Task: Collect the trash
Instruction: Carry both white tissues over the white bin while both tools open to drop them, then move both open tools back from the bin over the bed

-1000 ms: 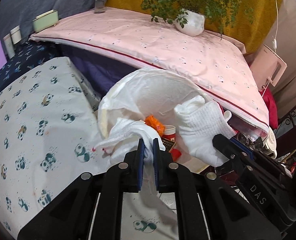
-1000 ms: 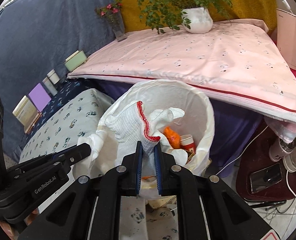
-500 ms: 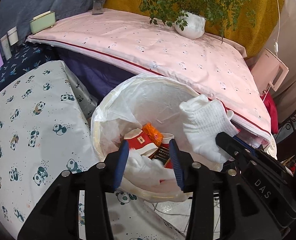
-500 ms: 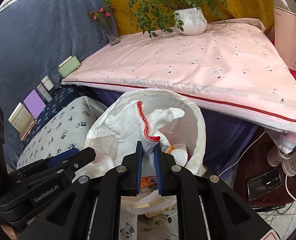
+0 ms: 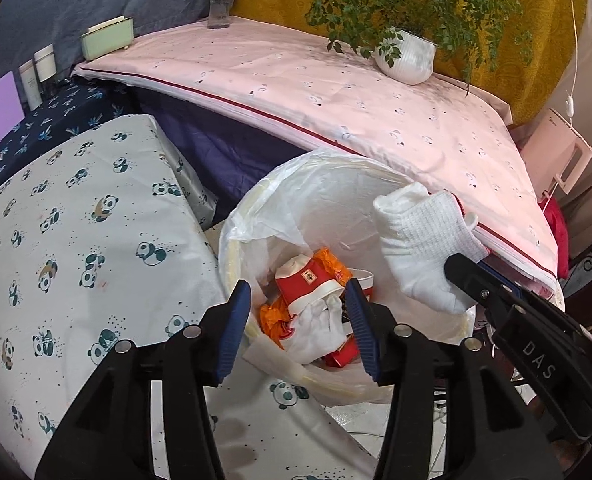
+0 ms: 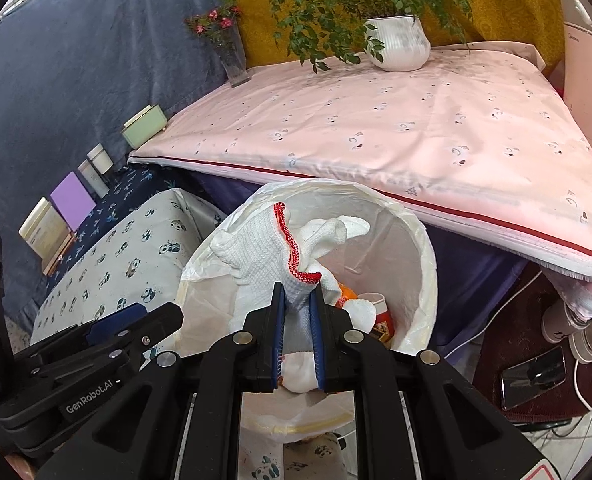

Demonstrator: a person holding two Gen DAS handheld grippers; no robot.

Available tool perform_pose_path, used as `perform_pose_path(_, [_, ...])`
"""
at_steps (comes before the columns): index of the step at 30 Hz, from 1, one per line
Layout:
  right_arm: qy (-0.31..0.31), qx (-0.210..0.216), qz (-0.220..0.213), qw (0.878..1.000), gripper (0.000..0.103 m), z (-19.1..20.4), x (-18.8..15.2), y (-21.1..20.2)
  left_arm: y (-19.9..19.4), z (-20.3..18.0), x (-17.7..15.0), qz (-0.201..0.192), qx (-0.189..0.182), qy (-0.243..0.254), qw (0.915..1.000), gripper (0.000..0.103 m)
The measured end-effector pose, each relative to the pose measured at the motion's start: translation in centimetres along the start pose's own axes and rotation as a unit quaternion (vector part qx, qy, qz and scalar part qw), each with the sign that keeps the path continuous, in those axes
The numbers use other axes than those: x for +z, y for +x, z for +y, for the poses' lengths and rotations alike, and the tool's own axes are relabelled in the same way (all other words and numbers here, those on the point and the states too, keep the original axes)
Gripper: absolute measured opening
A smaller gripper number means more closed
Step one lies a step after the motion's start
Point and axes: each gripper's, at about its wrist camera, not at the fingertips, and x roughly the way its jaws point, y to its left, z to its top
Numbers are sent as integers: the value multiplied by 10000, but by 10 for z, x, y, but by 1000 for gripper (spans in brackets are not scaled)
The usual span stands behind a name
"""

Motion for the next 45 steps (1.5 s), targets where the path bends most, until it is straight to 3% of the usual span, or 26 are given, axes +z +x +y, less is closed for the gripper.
perform_pose_path(5, [-105,34,22,9999,16,11,3,6,-2,9,-2,-27,102,-90,9999,53])
perform_pose_path(9, [-145,28,-12,9999,17,16,4,6,-4,16,-4,-71,214,-161,9996,64])
perform_pose_path(16, [-221,50,-24,9997,24,23,4,0,-13,23,-9,-160,405,-181,9989,74])
perform_pose_path(24, [-459,-30,-156,9988,41,35,-1,-19,-26,27,-20,-188,603,-244,9977,87])
perform_pose_path(39, [-788,-396,-284,9957,84,39,-23,-57,-54,25,-43,-315,864,-246,9955,93])
perform_pose_path(45, [-737,-481,-157,9960,85,34,-32,-61,-60,22,-52,-317,932,-226,9949,93])
